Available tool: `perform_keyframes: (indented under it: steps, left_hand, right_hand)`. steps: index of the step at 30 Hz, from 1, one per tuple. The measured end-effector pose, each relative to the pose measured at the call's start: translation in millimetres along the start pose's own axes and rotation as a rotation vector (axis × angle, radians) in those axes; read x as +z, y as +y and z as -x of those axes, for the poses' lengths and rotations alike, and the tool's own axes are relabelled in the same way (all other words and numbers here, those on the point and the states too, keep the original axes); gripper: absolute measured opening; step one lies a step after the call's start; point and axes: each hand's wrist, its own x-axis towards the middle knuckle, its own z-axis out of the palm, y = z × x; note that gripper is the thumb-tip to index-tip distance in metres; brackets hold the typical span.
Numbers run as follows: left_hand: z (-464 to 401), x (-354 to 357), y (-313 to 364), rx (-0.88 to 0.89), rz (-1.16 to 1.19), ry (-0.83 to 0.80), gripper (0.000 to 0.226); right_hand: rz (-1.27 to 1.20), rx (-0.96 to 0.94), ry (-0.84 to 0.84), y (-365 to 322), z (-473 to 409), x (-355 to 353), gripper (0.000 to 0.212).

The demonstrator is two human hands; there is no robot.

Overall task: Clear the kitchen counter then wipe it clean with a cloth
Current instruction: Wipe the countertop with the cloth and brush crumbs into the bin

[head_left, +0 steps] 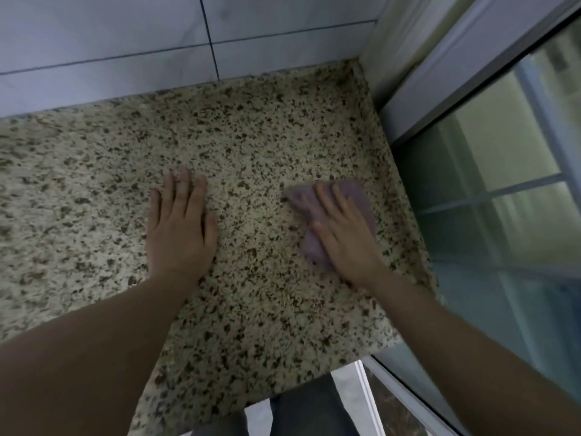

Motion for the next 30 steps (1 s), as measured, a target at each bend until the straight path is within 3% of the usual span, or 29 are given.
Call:
perform_keyframes:
  steps: [5,10,14,18,24,28,30]
  left_hand:
    - [0,2,-1,-0.001,-0.005,0.018,0.060]
    - [2,0,0,-0.003,0.007,0.002,0.059]
    - [1,0,0,-0.013,-0.013,-0.009,0.060]
    - [0,2,-2,0.004,-0.026,0.000,0.061]
    - [-3,5,-2,0.015,-0.055,0.016,0.062]
    - [-2,3,-2,0.023,-0.037,0.017,0.063]
    - [-2,4,-3,0.020,-0.039,0.009,0.064]
  right_hand:
    - [0.061,-0.010,0.086,23,-65,-16,0.044]
    - [0.216,-0.208,0.145,-23,6,19,0.050]
    - [-0.105,0.031,0.058,-61,39,36,0.048]
    - [-0.268,0.091,0.050,-42,-17,10,0.049]
    - [-0.035,0.065,0.086,-1,-160,-33,0.049]
    - [0.242,-0.202,0.164,-20,-112,-11,0.045]
    - [0.158,-0.164,0.058,-38,-58,11,0.048]
